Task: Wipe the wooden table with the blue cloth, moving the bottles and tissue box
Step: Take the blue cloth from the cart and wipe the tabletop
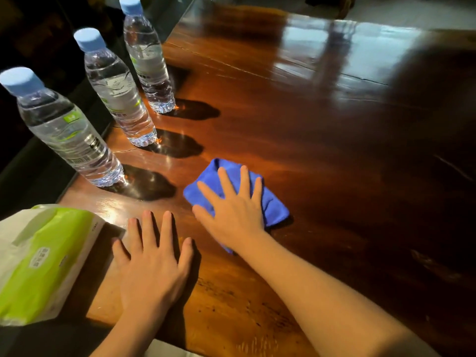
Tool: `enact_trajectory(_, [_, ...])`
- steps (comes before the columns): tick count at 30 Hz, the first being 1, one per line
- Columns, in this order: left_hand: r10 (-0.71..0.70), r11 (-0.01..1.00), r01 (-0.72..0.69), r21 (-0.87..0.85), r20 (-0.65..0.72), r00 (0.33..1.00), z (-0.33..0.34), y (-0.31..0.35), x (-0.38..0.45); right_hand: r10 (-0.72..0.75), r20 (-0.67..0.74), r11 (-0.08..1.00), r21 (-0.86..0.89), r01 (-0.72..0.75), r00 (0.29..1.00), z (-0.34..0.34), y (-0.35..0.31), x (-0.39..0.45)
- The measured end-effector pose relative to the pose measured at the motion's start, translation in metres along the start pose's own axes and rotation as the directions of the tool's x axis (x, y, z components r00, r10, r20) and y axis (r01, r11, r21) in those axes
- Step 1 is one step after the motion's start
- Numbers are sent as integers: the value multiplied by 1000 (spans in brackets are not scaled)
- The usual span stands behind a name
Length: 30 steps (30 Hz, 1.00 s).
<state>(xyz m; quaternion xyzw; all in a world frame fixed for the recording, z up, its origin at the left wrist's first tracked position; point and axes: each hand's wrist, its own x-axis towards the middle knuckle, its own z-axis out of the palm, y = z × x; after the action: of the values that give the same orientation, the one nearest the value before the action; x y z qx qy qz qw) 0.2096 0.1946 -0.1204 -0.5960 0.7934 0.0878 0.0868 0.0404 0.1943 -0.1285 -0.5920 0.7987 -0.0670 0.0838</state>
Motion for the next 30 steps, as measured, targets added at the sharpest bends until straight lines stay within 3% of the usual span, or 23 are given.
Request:
enact_trajectory(3, [0, 1000, 0, -12, 2, 1000, -3, 1, -1, -154, 16, 988, -10, 154, 988, 2, 22, -63])
enact_trajectory(5, [-6, 1000, 6, 2, 14, 1000, -4, 2, 0, -160, 35, 986, -39, 162, 986, -1, 52, -100])
enact_trajectory(7, [-8, 1000, 7, 12, 27, 1000, -4, 3, 0, -43, 30, 995, -89, 46, 999, -11, 89, -117])
enact_trajectory(10, [-1, 1000, 1, 22, 25, 1000, -6, 3, 0, 295, 50, 949, -134, -286, 954, -31, 140, -108])
enact_trajectory(14, [-2, 999, 1, 38, 38, 999, -7, 3, -1, 439, 15, 890, -144, -432, 898, -29, 169, -74])
enact_trajectory(18, [6, 1000, -6, 18, 29, 1000, -7, 4, -1, 514, -52, 853, -80, -517, 856, -28, 170, -23])
enact_trajectory(23, [3, 1000, -3, 13, 24, 1000, -6, 4, -1, 577, -30, 815, -51, -578, 816, -23, 143, 42])
enact_trajectory(26, [7, 1000, -7, 17, 27, 1000, -6, 3, -1, 535, -42, 843, -32, -536, 844, -18, 103, 54])
enact_trajectory(30, [2, 1000, -2, 12, 21, 1000, -5, 3, -2, 346, -77, 938, 12, -346, 935, -4, 27, 48])
